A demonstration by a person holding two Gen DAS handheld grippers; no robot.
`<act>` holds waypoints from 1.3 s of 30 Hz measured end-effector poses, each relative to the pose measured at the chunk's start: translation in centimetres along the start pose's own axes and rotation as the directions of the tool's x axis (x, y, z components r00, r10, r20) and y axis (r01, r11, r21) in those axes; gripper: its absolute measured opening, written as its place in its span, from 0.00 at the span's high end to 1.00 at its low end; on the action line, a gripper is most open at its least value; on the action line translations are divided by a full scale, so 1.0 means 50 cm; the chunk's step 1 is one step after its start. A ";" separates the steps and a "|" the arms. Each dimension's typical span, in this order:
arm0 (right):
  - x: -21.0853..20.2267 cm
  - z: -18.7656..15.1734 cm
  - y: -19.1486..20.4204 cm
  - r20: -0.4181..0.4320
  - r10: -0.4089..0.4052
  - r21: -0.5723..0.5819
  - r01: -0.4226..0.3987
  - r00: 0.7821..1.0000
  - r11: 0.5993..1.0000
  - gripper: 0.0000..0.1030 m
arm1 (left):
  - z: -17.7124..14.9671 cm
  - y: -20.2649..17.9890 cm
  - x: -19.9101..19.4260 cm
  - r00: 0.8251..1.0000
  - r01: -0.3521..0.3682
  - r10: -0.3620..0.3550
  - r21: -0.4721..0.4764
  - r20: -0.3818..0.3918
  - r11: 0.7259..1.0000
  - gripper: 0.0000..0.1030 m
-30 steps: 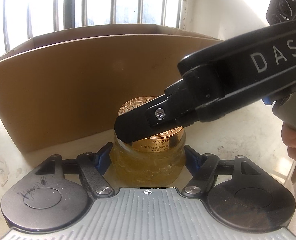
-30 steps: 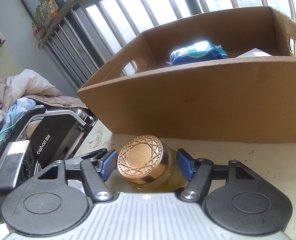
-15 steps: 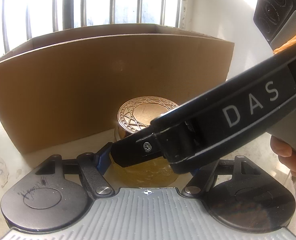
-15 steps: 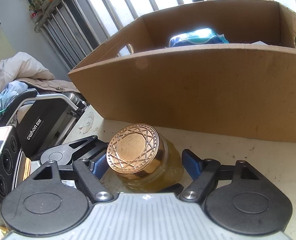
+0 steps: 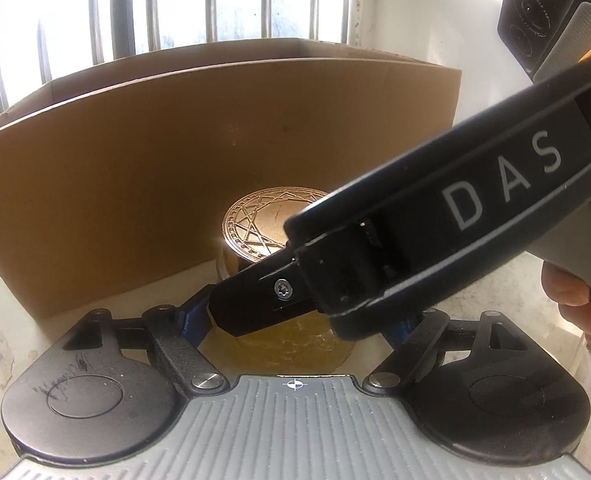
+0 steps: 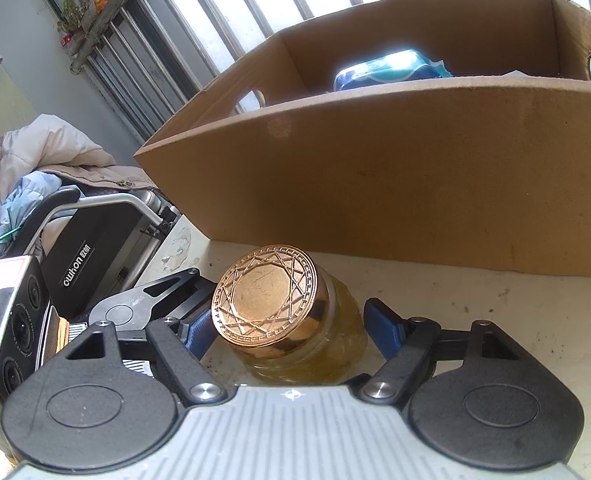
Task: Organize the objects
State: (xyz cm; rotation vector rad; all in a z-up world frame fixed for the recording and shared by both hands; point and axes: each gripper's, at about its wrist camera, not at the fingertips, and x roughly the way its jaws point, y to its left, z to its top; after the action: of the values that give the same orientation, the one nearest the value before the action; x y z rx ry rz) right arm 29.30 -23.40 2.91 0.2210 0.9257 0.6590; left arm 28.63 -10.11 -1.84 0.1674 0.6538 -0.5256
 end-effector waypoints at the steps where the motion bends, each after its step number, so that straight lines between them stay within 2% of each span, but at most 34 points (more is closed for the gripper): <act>1: -0.001 0.000 -0.004 0.001 0.007 0.005 -0.007 1.000 1.000 0.22 | -0.004 -0.008 -0.009 1.000 0.000 0.000 0.003 -0.002 1.000 0.17; 4: -0.002 0.001 -0.013 0.005 0.028 0.025 -0.029 1.000 0.999 0.22 | -0.004 -0.007 -0.010 1.000 0.000 0.000 -0.004 0.001 1.000 0.18; 6: -0.003 0.002 -0.021 0.008 0.045 0.038 -0.045 0.999 0.998 0.22 | -0.005 0.001 -0.012 1.000 -0.017 0.017 -0.019 0.015 1.000 0.29; 14: -0.005 0.005 -0.032 0.017 0.082 0.044 -0.083 0.996 0.996 0.23 | 0.001 0.011 -0.004 0.999 -0.021 0.021 -0.010 0.026 1.000 0.30; 22: -0.012 0.005 -0.019 0.026 0.069 0.017 -0.070 0.997 0.997 0.25 | 0.007 0.023 0.003 0.999 -0.025 0.025 -0.002 0.039 1.000 0.30; 29: -0.045 0.010 0.011 0.069 0.042 -0.026 -0.040 0.997 0.999 0.25 | 0.026 0.036 -0.016 0.995 -0.025 0.024 0.007 0.097 1.000 0.30; 34: -0.094 0.035 0.051 0.120 0.020 -0.071 -0.011 0.993 0.997 0.25 | 0.090 0.043 -0.042 0.988 -0.024 0.020 0.026 0.150 0.999 0.30; 39: -0.161 0.086 0.091 0.186 0.013 -0.122 0.009 0.982 0.993 0.26 | 0.178 0.054 -0.073 0.972 -0.042 0.029 0.051 0.232 0.998 0.30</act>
State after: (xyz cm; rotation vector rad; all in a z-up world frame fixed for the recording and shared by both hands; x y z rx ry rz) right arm 27.35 -24.33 12.88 0.1714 0.7028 0.6823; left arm 32.33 -9.02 7.37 0.1668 0.4087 -0.5195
